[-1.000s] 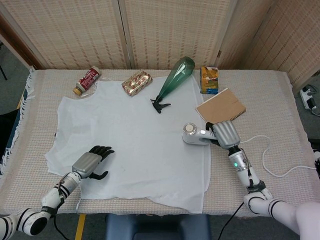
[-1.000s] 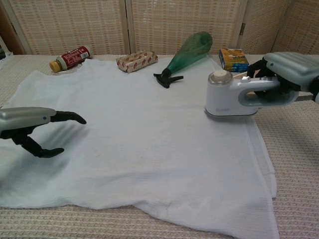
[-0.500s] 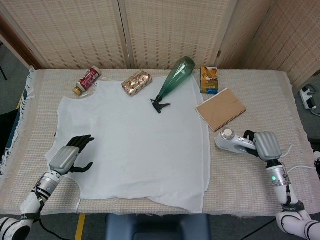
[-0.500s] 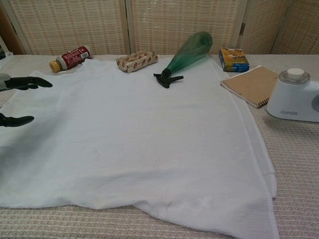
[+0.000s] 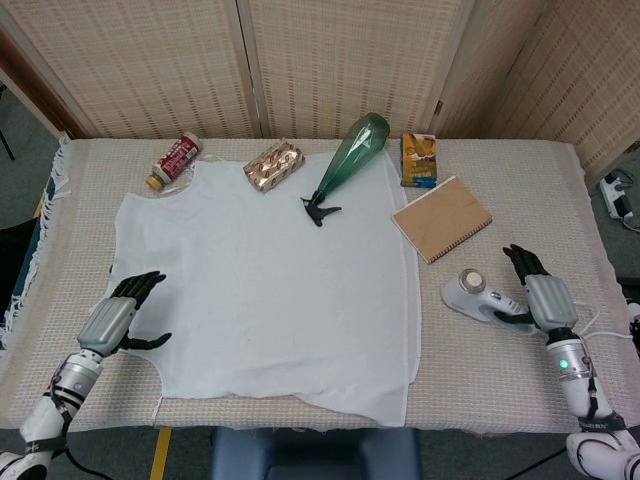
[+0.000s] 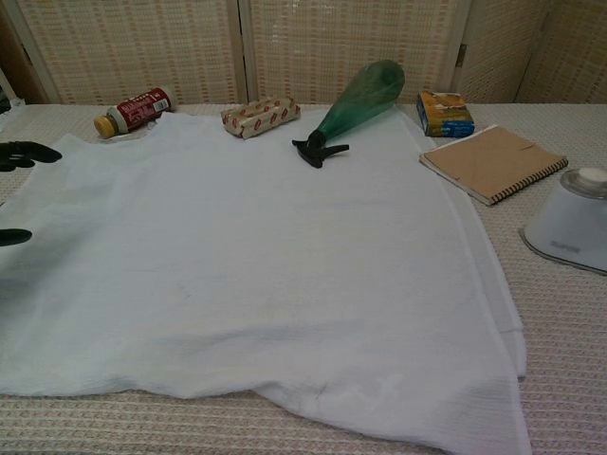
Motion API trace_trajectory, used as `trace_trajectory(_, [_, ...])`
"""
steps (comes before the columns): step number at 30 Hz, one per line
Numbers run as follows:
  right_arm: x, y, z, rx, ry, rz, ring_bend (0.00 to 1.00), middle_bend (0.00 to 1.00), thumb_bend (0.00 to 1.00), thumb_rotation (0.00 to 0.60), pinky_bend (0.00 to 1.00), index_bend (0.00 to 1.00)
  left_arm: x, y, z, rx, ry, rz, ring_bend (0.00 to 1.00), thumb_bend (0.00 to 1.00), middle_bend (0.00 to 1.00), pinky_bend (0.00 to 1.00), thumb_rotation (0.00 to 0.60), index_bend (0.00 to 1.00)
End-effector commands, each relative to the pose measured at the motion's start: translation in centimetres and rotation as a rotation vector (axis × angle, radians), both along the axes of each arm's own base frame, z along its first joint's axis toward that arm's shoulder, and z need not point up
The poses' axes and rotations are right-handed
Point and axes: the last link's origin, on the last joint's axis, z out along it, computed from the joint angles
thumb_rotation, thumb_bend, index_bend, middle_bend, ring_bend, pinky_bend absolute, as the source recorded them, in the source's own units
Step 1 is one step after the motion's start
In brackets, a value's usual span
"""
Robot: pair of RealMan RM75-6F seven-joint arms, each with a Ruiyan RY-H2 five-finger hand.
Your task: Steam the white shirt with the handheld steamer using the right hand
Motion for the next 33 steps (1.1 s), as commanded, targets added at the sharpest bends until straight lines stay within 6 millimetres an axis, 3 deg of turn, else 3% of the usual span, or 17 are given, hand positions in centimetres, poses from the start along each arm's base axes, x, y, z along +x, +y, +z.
trace_trajectory(1, [0.4, 1.3, 1.9, -0.006, 0.024, 0.025, 0.00, 0.00, 0.00, 0.600, 0.00, 0.00, -0.9, 0.0, 0.7, 0.031, 0.015, 0.029, 0.00, 0.24, 0.06, 0.00, 0.455, 0.06])
trace_trajectory(4, [1.0, 2.3, 3.2, -0.013, 0.030, 0.049, 0.00, 0.00, 0.00, 0.600, 0.00, 0.00, -1.7, -0.2, 1.4, 0.077, 0.034, 0.056, 0.00, 0.24, 0.05, 0.00, 0.460, 0.04])
trace_trajectory(7, [2.2, 3.8, 4.8, -0.056, 0.036, 0.111, 0.01, 0.01, 0.00, 0.600, 0.09, 0.00, -2.8, -0.7, 2.4, 0.124, 0.043, 0.098, 0.00, 0.24, 0.05, 0.00, 0.510, 0.03])
trace_trajectory(9, [2.8, 4.8, 5.5, -0.069, 0.028, 0.138, 0.07, 0.08, 0.00, 0.600, 0.21, 0.01, -3.4, -1.1, 3.0, 0.148, 0.040, 0.120, 0.00, 0.24, 0.05, 0.00, 0.543, 0.03])
trace_trajectory(12, [3.7, 6.4, 6.5, -0.094, 0.024, 0.181, 0.16, 0.22, 0.04, 0.600, 0.28, 0.12, -4.4, -1.9, 4.1, 0.208, 0.051, 0.137, 0.01, 0.24, 0.06, 0.00, 0.600, 0.04])
trace_trajectory(16, [4.1, 8.8, 7.0, -0.137, 0.061, 0.196, 0.21, 0.28, 0.13, 0.600, 0.29, 0.22, -5.4, -3.6, 4.8, 0.280, 0.047, 0.158, 0.02, 0.24, 0.07, 0.00, 0.600, 0.06])
trace_trajectory(19, [4.1, 10.6, 6.9, -0.146, 0.084, 0.167, 0.20, 0.28, 0.12, 0.600, 0.29, 0.17, -5.8, -5.0, 5.2, 0.324, 0.042, 0.155, 0.02, 0.24, 0.07, 0.00, 0.600, 0.07])
trace_trajectory(21, [3.9, 11.9, 6.9, -0.119, 0.100, 0.120, 0.13, 0.24, 0.13, 0.600, 0.29, 0.06, -6.0, -6.2, 5.4, 0.362, 0.056, 0.141, 0.02, 0.24, 0.08, 0.00, 0.600, 0.08])
trace_trajectory(23, [3.8, 12.8, 7.0, -0.105, 0.112, 0.087, 0.08, 0.18, 0.13, 0.600, 0.27, 0.01, -6.1, -7.3, 5.6, 0.397, 0.072, 0.119, 0.03, 0.24, 0.08, 0.00, 0.600, 0.09])
trace_trajectory(27, [4.1, 13.9, 6.9, -0.124, 0.118, 0.091, 0.02, 0.11, 0.12, 0.600, 0.21, 0.00, -6.1, -9.3, 5.7, 0.428, 0.133, 0.067, 0.03, 0.24, 0.09, 0.00, 0.600, 0.11])
trace_trajectory(33, [4.0, 14.2, 6.7, -0.151, 0.113, 0.090, 0.00, 0.11, 0.13, 0.600, 0.16, 0.00, -6.1, -10.9, 5.4, 0.406, 0.237, 0.041, 0.03, 0.24, 0.09, 0.00, 0.600, 0.13])
